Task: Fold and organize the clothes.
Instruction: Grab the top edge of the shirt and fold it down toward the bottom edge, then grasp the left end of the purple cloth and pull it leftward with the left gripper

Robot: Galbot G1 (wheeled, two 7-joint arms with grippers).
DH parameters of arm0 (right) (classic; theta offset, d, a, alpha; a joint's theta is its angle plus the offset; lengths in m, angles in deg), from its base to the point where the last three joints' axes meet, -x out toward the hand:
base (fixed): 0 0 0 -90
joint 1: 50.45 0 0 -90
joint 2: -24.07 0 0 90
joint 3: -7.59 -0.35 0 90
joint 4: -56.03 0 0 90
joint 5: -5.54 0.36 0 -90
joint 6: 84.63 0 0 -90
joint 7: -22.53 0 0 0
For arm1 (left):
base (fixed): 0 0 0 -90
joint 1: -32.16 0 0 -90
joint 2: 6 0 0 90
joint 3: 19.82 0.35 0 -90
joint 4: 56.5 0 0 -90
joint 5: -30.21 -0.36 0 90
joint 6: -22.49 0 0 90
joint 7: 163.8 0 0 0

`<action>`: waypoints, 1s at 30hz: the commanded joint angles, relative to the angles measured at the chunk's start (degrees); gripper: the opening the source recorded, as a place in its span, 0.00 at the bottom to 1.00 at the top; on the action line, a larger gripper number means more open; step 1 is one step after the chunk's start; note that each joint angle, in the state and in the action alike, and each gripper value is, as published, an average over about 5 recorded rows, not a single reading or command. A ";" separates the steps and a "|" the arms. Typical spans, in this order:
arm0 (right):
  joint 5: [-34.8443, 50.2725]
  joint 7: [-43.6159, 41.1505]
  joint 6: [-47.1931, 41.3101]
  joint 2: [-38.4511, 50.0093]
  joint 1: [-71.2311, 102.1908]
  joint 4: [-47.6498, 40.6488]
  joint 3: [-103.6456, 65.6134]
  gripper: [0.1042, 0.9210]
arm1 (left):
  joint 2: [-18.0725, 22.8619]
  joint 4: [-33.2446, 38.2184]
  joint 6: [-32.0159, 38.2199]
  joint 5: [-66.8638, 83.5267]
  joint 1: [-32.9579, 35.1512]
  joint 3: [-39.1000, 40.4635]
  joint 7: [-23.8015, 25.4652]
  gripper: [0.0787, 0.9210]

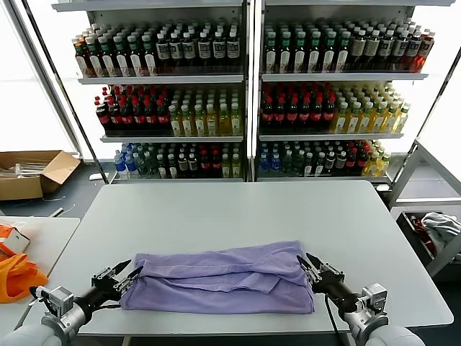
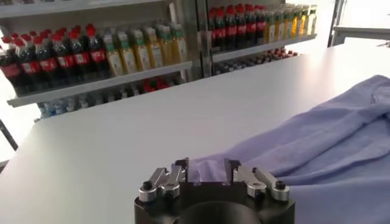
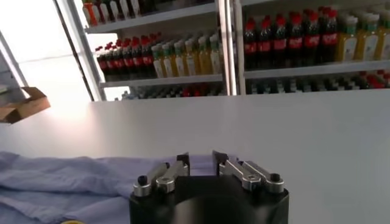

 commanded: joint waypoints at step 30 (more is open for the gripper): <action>-4.33 -4.23 28.07 -5.33 8.98 -4.25 -4.98 0.88 | 17.10 -4.77 4.36 -2.36 -2.98 13.09 -26.53 0.82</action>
